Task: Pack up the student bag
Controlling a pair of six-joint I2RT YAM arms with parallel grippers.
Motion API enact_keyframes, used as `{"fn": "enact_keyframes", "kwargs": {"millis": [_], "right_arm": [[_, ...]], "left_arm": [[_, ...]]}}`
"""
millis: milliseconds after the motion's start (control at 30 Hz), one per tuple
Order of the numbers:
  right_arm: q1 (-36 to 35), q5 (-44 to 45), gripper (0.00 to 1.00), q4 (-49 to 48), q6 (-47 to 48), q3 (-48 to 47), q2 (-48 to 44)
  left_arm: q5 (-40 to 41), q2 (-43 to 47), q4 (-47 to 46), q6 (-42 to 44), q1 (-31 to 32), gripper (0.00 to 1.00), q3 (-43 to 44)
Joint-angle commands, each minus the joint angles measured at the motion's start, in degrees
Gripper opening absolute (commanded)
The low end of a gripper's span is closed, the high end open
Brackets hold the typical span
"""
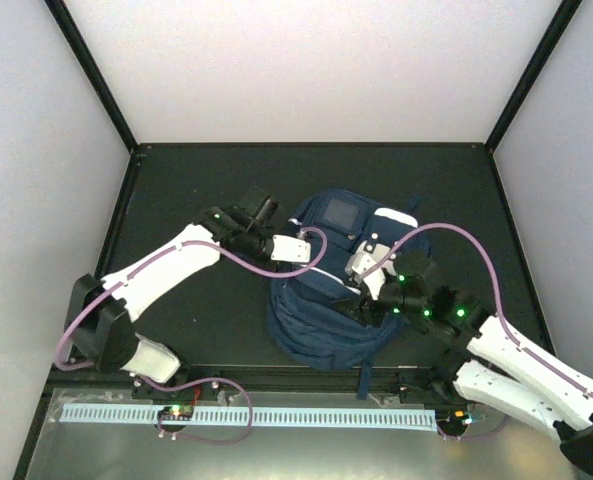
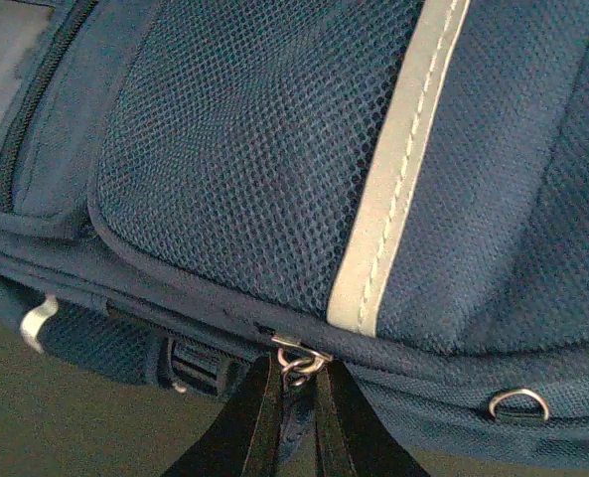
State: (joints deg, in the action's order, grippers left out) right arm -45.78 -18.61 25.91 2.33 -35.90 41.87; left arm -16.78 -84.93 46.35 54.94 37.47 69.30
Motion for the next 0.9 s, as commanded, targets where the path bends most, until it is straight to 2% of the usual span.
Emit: {"fn": "enact_keyframes", "kwargs": {"millis": [0,67,133,233,367,567,733,867], "right_arm": [[-0.03,-8.5,0.64,-0.69,-0.94,-4.86,3.72],[0.14,-5.54,0.64,-2.24,-3.78,-6.34,5.6],[1.12,-3.97,0.6,-2.85,-6.05,-8.57,9.38],[3.06,-7.1,0.56,-2.29,-7.48,-13.42,15.12],[4.38,-7.71,0.58,-4.41,-9.26,-17.21,20.54],[4.47,-3.1,0.62,3.5,-5.79,-26.53,32.82],[4.47,3.47,0.66,4.58,-3.14,-27.78,37.05],[4.44,1.69,0.72,6.41,-1.04,-28.31,40.76]], "left_arm": [[2.63,6.38,0.09,-5.07,1.84,0.02,-2.62],[2.6,8.6,-2.19,-5.97,2.16,0.02,-5.36],[2.55,10.85,-4.81,-6.24,2.48,0.02,-8.29],[2.41,13.93,-7.74,-6.37,3.01,0.02,-11.55],[2.65,16.1,-10.07,-8.59,3.55,0.02,-13.88],[2.54,19.6,-12.48,-11.28,4.99,0.02,-17.05],[2.23,20.33,-12.78,-13.94,6.29,0.02,-18.19],[2.14,20.38,-12.94,-15.61,7.49,0.02,-18.38]]}}
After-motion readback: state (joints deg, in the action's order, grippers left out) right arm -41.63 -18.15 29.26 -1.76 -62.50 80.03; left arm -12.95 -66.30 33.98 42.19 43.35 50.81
